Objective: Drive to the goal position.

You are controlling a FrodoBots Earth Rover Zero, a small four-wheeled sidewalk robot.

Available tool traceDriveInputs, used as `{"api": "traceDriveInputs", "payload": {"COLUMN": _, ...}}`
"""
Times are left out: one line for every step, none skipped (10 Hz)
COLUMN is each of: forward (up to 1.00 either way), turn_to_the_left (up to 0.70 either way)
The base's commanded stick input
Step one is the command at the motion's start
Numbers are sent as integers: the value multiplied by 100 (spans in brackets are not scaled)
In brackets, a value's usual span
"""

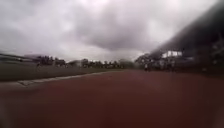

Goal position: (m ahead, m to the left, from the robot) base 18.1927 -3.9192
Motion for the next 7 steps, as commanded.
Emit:
{"api": "traceDriveInputs", "payload": {"forward": 50, "turn_to_the_left": 2}}
{"api": "traceDriveInputs", "payload": {"forward": 50, "turn_to_the_left": 2}}
{"api": "traceDriveInputs", "payload": {"forward": 50, "turn_to_the_left": 2}}
{"api": "traceDriveInputs", "payload": {"forward": 50, "turn_to_the_left": 2}}
{"api": "traceDriveInputs", "payload": {"forward": 50, "turn_to_the_left": 2}}
{"api": "traceDriveInputs", "payload": {"forward": 50, "turn_to_the_left": 2}}
{"api": "traceDriveInputs", "payload": {"forward": 50, "turn_to_the_left": 2}}
